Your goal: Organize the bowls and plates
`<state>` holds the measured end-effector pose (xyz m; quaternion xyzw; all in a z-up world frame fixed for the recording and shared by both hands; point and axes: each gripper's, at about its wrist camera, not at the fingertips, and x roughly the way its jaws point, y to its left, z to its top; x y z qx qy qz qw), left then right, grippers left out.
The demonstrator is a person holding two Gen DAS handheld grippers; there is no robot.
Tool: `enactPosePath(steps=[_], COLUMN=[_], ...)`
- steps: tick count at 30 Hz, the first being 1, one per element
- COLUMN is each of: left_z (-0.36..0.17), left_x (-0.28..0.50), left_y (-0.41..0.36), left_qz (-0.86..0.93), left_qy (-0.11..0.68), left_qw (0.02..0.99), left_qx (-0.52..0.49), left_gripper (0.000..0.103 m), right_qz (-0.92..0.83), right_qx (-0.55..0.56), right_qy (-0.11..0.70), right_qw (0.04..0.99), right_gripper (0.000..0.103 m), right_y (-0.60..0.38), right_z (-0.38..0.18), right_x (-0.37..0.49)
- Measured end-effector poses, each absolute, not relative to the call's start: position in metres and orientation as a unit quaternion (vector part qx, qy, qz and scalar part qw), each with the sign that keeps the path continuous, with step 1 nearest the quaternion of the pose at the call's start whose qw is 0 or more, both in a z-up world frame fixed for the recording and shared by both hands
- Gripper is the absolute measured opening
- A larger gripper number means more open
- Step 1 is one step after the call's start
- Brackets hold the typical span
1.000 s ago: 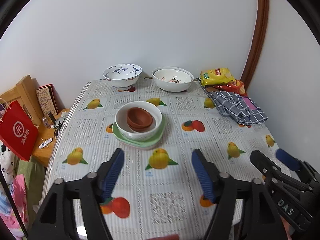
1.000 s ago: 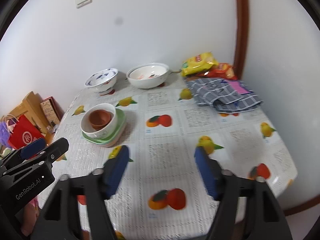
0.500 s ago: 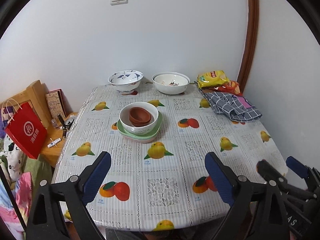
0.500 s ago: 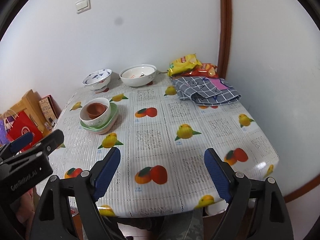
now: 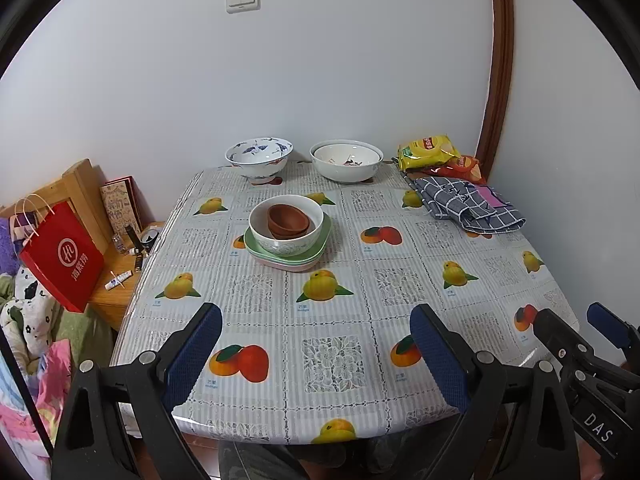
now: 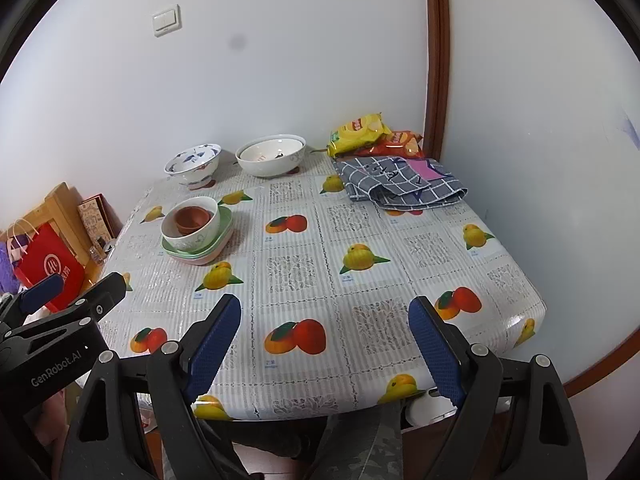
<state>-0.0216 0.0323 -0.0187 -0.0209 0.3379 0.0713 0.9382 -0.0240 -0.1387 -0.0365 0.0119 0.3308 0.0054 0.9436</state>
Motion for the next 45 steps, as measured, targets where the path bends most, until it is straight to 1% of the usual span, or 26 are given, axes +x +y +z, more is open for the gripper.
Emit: enactPosePath(steps=[45], left_z=[-0.0226], left_x=[-0.0249], left_y=[0.0313], left_qz=[0.079], left_qy=[0.342], left_qw=[0.936], left_qx=[-0.015], left_gripper=[0.095], right_qz=[0.009], right_qx=[-0.002], right_qy=[0.319], right_qw=[0.948], right_gripper=[0.085], right_y=[-0.1294], right_z=[-0.0344], right_x=[-0.0297])
